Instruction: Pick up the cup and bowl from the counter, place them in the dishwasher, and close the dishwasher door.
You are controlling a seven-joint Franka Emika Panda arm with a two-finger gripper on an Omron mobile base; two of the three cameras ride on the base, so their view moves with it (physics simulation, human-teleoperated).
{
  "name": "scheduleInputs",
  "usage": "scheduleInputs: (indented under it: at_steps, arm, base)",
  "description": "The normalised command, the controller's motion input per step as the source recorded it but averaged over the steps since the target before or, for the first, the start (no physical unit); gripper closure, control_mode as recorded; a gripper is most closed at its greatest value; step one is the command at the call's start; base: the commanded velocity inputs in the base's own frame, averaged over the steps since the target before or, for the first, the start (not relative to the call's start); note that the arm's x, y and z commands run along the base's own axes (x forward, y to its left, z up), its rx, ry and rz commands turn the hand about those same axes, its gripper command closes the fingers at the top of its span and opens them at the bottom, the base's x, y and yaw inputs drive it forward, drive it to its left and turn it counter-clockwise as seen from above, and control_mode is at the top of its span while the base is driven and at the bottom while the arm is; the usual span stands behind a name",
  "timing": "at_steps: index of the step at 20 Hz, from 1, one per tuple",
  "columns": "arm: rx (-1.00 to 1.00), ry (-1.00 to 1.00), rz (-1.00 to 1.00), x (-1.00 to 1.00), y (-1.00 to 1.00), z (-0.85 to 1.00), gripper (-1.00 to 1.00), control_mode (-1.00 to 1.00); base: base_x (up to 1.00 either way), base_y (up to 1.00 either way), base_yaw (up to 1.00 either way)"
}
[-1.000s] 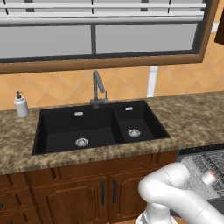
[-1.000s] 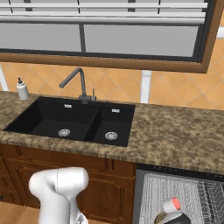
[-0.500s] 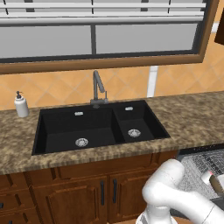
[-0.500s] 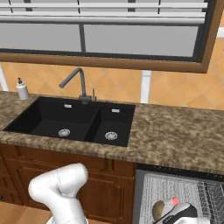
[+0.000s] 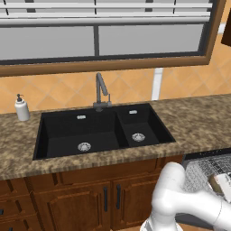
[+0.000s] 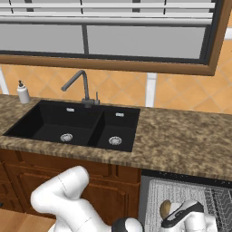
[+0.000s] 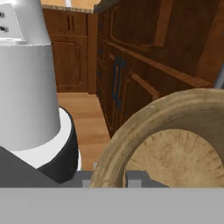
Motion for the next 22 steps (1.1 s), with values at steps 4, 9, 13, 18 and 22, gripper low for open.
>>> scheduleInputs:
  at_steps: [4, 9, 13, 18, 22]
  arm:
    - [0.03, -0.24, 0.0, 0.61, 0.0, -0.74, 1.0, -1.0]
    - [0.03, -0.03, 0.01, 0.78, 0.0, -0.69, 1.0, -1.0]
    - [0.04, 0.1, 0.09, 0.85, -0.09, -0.61, 1.0, -1.0]
    - [0.02, 0.02, 0.11, 0.69, -0.05, -0.61, -1.0, -1.0]
    - [0.07, 0.0, 0.15, 0.44, -0.28, -0.46, -1.0, -1.0]
  base:
    - [0.0, 0.0, 0.0]
    - [0.0, 0.0, 0.0]
    - [0.0, 0.0, 0.0]
    - [0.0, 0.0, 0.0]
    - [0.0, 0.0, 0.0]
